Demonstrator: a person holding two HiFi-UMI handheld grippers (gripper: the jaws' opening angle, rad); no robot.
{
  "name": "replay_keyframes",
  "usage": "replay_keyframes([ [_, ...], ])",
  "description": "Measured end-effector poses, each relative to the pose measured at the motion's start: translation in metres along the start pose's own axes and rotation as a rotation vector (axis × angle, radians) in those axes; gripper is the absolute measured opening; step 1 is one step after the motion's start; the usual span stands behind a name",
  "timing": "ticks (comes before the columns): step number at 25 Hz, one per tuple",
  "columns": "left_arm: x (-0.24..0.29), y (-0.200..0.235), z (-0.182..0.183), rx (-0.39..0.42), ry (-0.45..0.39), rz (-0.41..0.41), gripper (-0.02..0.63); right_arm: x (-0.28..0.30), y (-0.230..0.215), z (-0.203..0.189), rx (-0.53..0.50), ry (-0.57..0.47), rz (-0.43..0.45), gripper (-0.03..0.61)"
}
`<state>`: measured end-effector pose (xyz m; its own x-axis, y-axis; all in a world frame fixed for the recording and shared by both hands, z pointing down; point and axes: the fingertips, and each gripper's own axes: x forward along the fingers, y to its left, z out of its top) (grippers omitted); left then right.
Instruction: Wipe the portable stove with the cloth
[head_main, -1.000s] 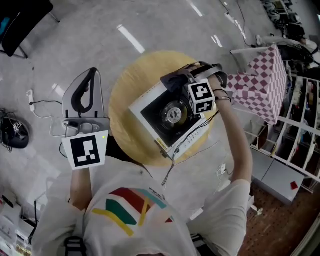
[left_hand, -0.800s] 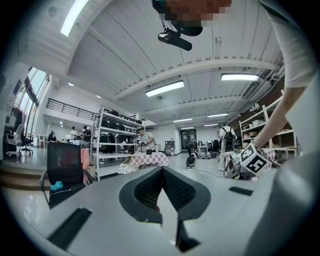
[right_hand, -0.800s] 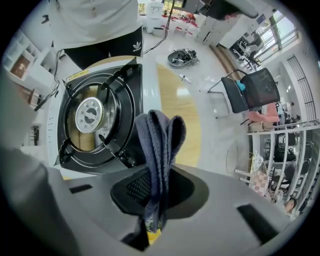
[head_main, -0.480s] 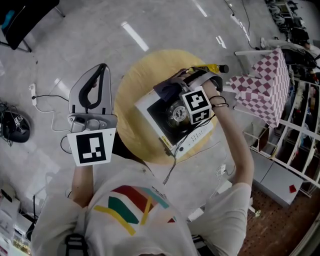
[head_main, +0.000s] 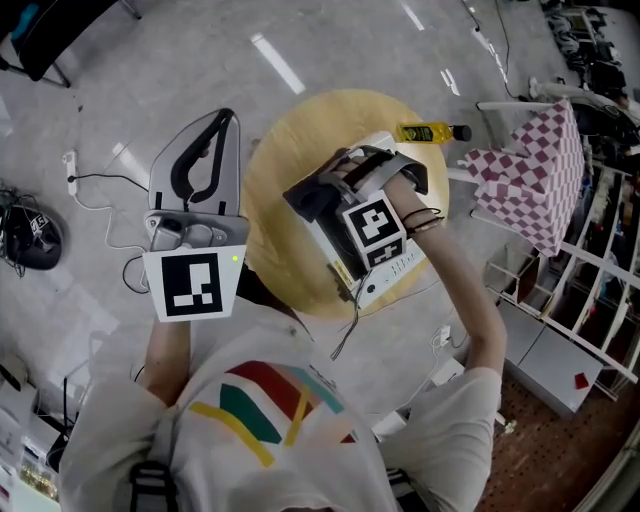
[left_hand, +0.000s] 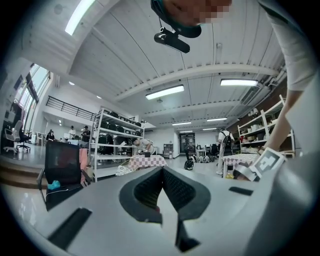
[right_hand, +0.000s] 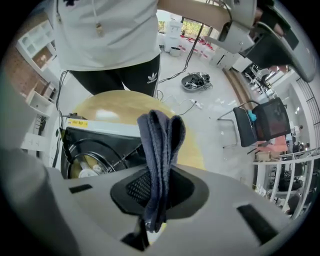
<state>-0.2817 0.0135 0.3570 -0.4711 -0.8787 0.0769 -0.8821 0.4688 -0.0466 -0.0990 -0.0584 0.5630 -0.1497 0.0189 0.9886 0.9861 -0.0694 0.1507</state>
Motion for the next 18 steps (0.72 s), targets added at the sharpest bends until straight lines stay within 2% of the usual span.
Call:
replay_keyframes([
  [6,-0.007,0.012,0.001,-0.018,-0.008,0.025,0.005,0.001,-0.004,0.028,0.019,-0.042,0.007,0.032],
  [15,-0.012,0.011,0.002,-0.018,-0.015,0.023,0.005,0.002,-0.004,0.036,0.009,-0.05,0.004,0.032],
  [18,-0.012,0.01,0.006,-0.015,-0.027,0.017,0.005,-0.001,-0.009,0.035,0.023,-0.048,-0.027,0.032],
])
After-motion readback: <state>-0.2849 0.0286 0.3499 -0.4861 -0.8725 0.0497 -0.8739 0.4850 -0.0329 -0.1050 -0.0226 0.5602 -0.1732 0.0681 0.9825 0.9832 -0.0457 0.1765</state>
